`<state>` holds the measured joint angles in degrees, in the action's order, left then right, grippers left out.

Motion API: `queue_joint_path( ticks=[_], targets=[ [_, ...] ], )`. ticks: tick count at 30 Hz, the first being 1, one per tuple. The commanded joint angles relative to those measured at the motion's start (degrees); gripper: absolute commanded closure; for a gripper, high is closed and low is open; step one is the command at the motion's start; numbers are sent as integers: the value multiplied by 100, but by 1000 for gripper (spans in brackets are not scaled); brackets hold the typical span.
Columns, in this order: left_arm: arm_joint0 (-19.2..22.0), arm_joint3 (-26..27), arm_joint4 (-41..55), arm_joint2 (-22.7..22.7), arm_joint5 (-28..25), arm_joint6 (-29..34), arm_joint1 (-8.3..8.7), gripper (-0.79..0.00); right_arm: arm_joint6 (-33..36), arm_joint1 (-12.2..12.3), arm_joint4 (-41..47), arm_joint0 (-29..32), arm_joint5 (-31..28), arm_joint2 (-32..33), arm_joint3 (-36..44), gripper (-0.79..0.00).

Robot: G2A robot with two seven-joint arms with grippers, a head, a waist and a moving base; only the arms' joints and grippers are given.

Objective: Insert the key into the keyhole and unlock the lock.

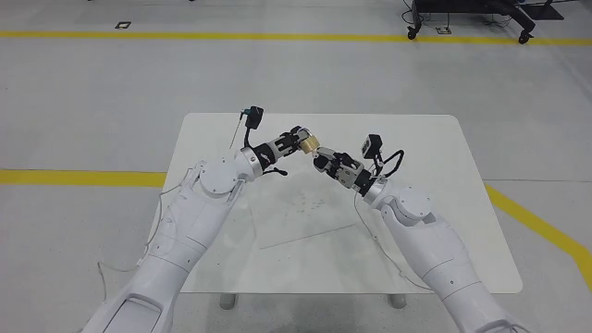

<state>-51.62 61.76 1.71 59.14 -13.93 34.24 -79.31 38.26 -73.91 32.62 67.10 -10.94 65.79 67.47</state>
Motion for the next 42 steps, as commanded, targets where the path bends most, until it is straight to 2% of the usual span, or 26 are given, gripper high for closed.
queue_joint_path(
  ticks=[1,5,14,17,21,29,33,38,42],
  targets=[
    [-5,5,-4,-7,-22,31,0,0,83,-4,109,-5,-20,24,-26,-95],
    [-12,6,14,2,-42,52,0,0,304,-2,384,18,-58,114,-63,-6],
    [-62,69,-55,13,-346,51,10,0,694,-20,1010,-17,247,217,-171,0],
    [-90,124,-135,-10,-548,90,16,0,977,-29,1426,-75,598,265,-279,0],
    [-124,161,-212,-5,-804,77,26,0,1259,-33,1976,-190,1370,337,-475,0],
    [-174,260,-456,-8,-1338,86,56,0,1682,26,2196,-351,2395,446,-703,0],
    [-222,355,-819,-12,-1630,-76,80,0,1827,70,2254,-378,2845,522,-748,0],
    [-322,495,-1378,2,-1954,-465,110,0,2342,129,2418,-399,3528,581,-780,0],
    [-416,605,-1702,27,-2123,-811,126,0,2572,170,2498,-397,3812,635,-803,0]
  ],
)
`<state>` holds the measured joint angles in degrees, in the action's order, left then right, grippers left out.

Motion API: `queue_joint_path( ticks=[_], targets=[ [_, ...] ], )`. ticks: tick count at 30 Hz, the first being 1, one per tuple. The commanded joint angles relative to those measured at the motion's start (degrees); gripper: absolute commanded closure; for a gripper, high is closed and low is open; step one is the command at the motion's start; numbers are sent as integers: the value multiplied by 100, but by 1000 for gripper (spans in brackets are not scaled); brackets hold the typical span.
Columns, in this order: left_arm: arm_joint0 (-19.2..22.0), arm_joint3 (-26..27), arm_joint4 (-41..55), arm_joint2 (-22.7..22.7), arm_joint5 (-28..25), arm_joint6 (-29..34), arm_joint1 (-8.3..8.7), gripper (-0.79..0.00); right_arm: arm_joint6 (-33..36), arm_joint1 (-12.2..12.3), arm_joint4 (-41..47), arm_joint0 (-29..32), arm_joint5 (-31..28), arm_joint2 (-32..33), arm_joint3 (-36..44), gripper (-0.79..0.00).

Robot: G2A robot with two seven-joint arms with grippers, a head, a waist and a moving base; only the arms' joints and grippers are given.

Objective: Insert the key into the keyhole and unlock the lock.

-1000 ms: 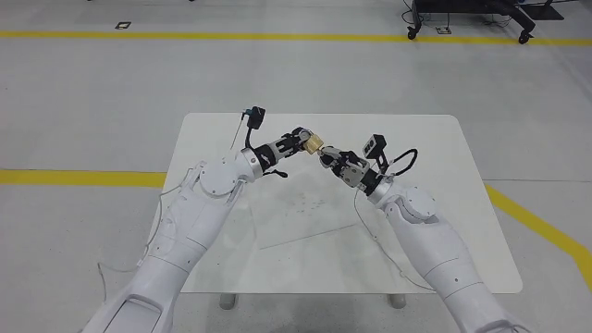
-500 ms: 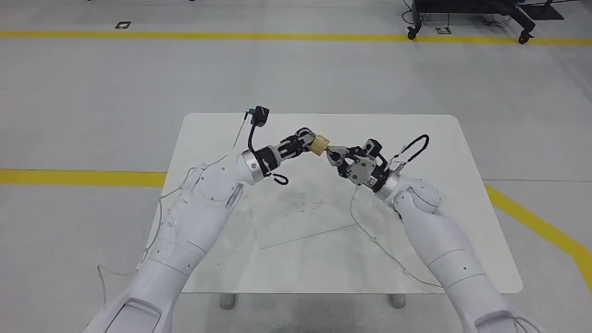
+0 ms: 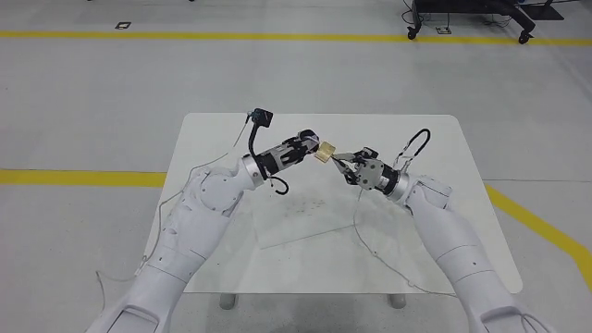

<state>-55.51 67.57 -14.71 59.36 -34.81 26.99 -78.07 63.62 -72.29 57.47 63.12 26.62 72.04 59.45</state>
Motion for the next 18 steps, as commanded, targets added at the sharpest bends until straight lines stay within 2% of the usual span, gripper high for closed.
queue_joint_path(
  ticks=[1,2,3,4,5,6,12,18],
  targets=[
    [-46,47,-108,16,-62,-147,7,0,52,18,12,4,103,18,-1,0],
    [-66,61,-134,24,-71,-186,10,0,58,26,10,7,123,28,8,0],
    [-80,81,-147,36,-86,-231,13,0,64,33,16,14,130,37,18,-99],
    [-94,91,-155,47,-94,-261,16,0,52,39,14,21,119,47,30,-376],
    [-105,99,-155,53,-92,-271,19,0,36,44,13,32,90,59,43,-693],
    [-113,106,-150,65,-71,-288,22,0,20,49,20,46,54,71,56,-785],
    [-172,210,-289,170,213,-371,54,0,-426,137,-579,234,-789,249,322,-785],
    [-289,469,-1390,192,511,-274,143,0,-1062,314,-1070,884,-2082,1033,1013,-785]
  ],
)
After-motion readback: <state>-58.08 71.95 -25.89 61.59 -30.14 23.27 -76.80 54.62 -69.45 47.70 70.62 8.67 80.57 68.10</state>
